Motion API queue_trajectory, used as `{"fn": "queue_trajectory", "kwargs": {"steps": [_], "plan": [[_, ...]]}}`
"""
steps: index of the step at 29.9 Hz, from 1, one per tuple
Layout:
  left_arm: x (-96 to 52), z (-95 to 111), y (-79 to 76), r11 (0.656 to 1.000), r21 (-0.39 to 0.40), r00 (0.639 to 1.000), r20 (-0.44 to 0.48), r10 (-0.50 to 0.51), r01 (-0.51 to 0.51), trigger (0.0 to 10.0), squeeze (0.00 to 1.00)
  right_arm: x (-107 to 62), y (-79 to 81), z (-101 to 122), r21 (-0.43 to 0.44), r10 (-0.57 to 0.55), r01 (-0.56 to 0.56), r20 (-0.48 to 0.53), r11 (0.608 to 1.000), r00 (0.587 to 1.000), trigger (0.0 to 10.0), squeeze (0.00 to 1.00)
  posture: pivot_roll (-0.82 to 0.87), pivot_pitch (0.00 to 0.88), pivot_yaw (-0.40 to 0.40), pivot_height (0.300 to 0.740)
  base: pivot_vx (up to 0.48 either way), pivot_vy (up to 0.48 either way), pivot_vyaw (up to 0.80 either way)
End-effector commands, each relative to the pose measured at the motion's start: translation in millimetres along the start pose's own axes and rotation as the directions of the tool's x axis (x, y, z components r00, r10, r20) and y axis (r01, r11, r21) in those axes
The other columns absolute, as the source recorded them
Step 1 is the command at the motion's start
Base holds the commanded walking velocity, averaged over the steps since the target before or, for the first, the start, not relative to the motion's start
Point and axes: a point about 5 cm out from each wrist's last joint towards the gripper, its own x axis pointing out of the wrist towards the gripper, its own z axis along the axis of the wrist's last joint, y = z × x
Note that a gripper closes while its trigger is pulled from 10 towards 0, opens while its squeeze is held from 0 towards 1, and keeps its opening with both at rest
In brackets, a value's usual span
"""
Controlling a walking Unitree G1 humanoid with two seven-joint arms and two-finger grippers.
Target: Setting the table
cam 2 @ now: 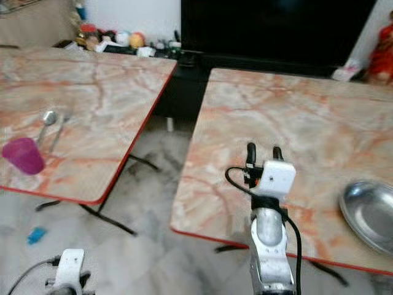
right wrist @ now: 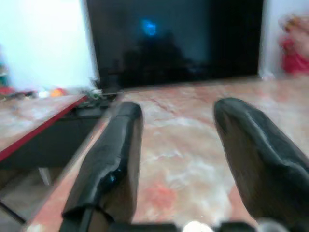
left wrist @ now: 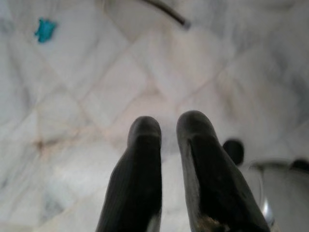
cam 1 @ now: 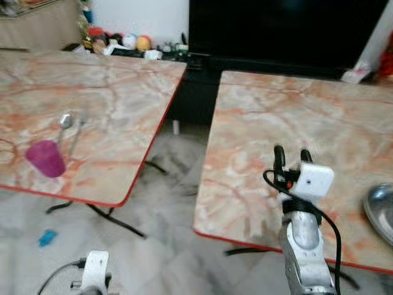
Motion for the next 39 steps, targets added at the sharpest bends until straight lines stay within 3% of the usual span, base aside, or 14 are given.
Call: {"fn": "queue_trajectory", "kwargs": {"steps": [1,39], "plan": [[0.6,3.2,2.9,1.0,0.0,1.0,0.005,0.007,-0.007,10.0,0.0,1.4,0.5,2.7,0.007,-0.001,0.001,0.009,1.0,1.0,10.0,0.0,0.11,0.0,-0.03,0.74,0.0,0.349,0.0],[1.1,5.8,1.5,1.0,-0.007,1.0,0.017,0.005,-0.005,10.0,0.0,4.8,5.2,6.7,-0.006,0.026,-0.026,0.025,1.0,0.999,10.0,0.0,0.1,0.0,-0.032,0.74,0.0,0.344,0.0]]}}
